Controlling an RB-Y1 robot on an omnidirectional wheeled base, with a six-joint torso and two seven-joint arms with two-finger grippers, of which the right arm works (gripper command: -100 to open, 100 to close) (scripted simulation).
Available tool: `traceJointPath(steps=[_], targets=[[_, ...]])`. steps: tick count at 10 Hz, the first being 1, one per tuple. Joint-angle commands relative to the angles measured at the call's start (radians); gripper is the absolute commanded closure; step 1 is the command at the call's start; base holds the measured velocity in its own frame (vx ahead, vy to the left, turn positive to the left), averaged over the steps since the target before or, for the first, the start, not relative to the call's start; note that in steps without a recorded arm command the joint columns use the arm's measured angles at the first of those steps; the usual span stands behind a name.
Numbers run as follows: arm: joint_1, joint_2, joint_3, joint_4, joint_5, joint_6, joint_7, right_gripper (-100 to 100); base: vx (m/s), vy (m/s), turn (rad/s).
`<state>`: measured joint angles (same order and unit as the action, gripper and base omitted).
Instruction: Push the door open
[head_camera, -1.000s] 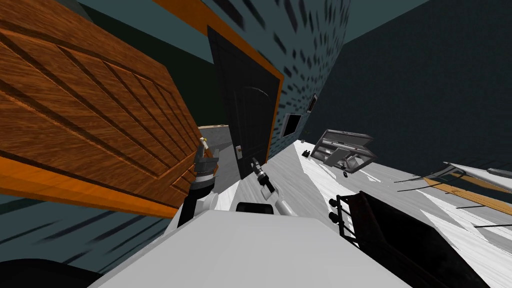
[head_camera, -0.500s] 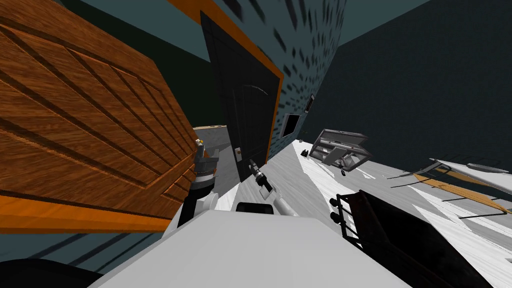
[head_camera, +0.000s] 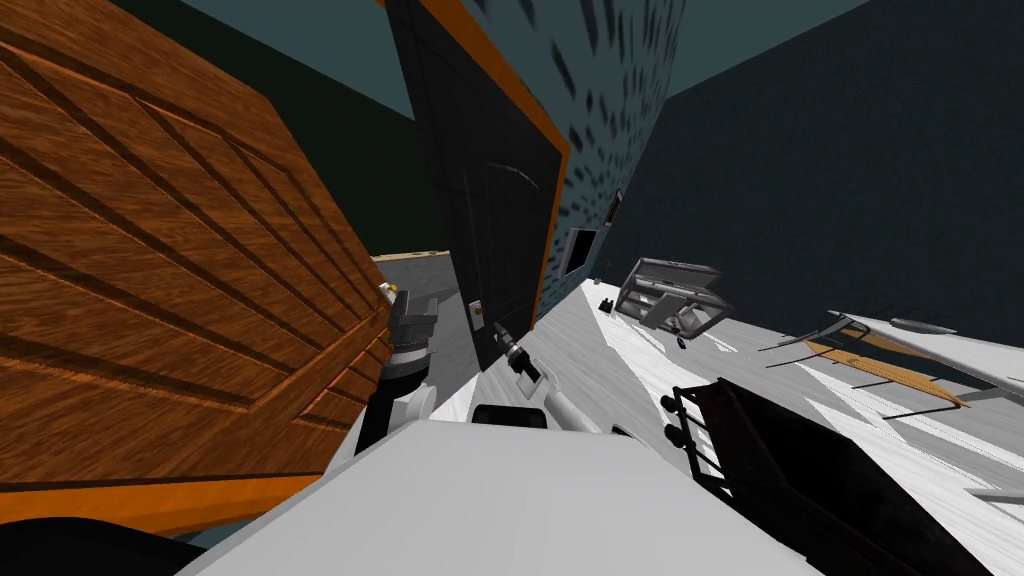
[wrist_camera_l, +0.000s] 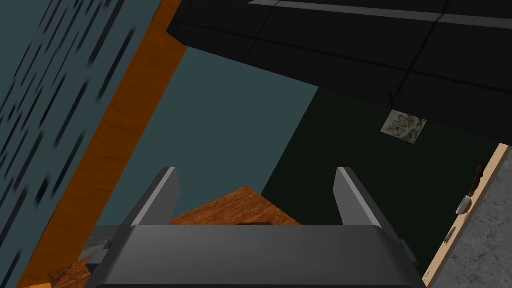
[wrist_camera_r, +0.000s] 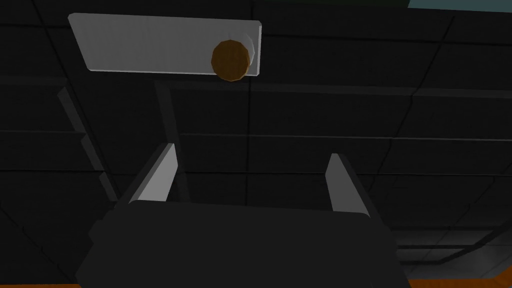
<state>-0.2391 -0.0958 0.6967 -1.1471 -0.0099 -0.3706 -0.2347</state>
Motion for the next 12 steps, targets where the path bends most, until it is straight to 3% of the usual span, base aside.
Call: traceJointPath(steps=[1, 3, 4, 6, 12], targets=[[-0.020, 0.005, 0.019, 0.032, 0.000, 0.004, -0.004, -100, 0.139, 0.094, -0.064], [-0.040, 0.006, 0.039, 0.061, 0.000, 0.009, -0.009, -100, 0.144, 0.080, -0.073], [-0.031, 0.001, 0.035, 0.046, 0.000, 0.010, -0.008, -100, 0.053, 0.036, -0.007], [-0.035, 0.006, 0.027, 0.059, 0.000, 0.009, -0.004, -100, 0.097, 0.099, 0.035], [-0.040, 0.031, 0.001, 0.092, 0.002, 0.005, 0.009, -100, 0.154, 0.148, 0.038]])
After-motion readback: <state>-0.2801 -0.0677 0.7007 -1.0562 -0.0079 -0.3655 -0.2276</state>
